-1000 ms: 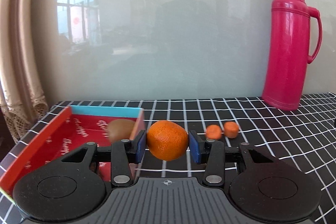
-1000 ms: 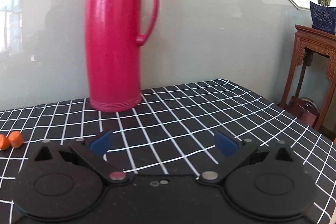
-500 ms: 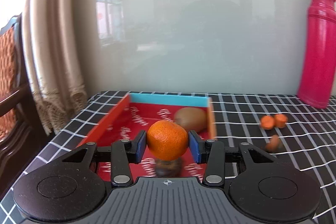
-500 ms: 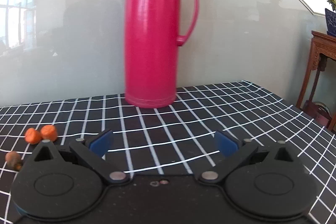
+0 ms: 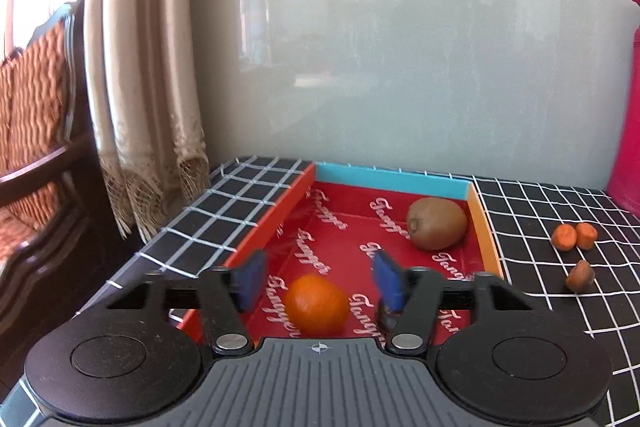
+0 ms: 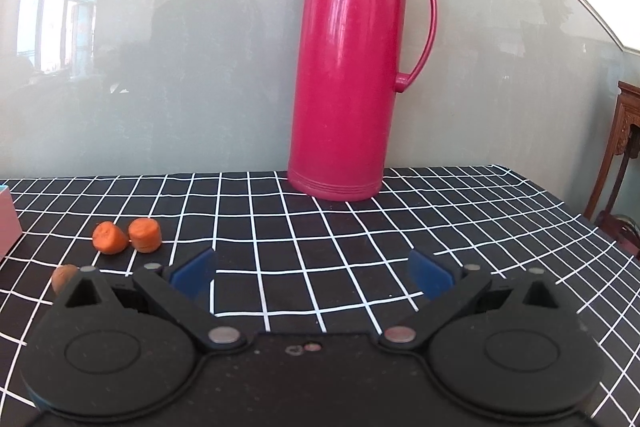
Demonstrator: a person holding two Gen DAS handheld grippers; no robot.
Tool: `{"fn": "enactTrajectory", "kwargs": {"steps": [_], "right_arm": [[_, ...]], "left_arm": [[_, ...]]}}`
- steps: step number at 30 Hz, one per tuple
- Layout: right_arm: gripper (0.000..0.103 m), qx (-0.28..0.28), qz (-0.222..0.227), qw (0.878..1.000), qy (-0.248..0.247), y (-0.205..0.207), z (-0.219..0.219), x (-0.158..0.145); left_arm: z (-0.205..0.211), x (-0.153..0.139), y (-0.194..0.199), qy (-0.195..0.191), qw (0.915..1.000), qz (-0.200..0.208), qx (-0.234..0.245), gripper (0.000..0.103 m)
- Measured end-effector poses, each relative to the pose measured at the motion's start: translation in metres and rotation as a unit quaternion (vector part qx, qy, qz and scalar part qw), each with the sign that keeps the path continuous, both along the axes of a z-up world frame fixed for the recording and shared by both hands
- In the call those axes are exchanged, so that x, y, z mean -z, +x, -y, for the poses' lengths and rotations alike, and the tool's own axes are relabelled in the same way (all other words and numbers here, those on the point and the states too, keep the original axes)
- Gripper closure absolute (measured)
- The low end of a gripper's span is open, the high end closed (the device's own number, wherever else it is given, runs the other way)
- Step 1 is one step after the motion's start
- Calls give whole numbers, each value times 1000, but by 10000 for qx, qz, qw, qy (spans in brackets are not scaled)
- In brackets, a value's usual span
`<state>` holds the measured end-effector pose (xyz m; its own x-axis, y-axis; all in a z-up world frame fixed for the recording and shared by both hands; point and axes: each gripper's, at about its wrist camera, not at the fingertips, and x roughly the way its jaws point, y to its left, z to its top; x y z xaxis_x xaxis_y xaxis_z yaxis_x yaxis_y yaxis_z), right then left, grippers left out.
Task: Organize fruits
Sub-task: 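Carry the mandarin with the left tool into the box and release, then move the right tool toward a small brown nut beside the kumquats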
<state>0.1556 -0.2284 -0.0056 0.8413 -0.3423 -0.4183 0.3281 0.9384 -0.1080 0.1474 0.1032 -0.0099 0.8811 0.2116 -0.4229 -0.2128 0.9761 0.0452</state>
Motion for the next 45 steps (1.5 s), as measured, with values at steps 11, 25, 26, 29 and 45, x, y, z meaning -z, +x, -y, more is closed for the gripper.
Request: {"fn": "enactTrajectory", "kwargs": {"steps": [11,25,26,29,45], "right_arm": [[0,-399,109,9990,-160,-14,-1,-9],[0,-406,343,9952,822,-19,29,-13],[0,-411,405,9940,934,-20,30,-12],[0,-339,444,9919,1141,-20,34,-8],[1,-888,268,9903,1036,-6,4,-3]], "left_arm": [[17,-10,-7,148,9996,249,54,14],[37,-3,-37,488,9979,422,58,5],[37,-4,-36,509,9977,441,63,5],[32,-3,-33,427,9981,435,34,5],[17,-1,-21,373,9985,372,-160,0]]}}
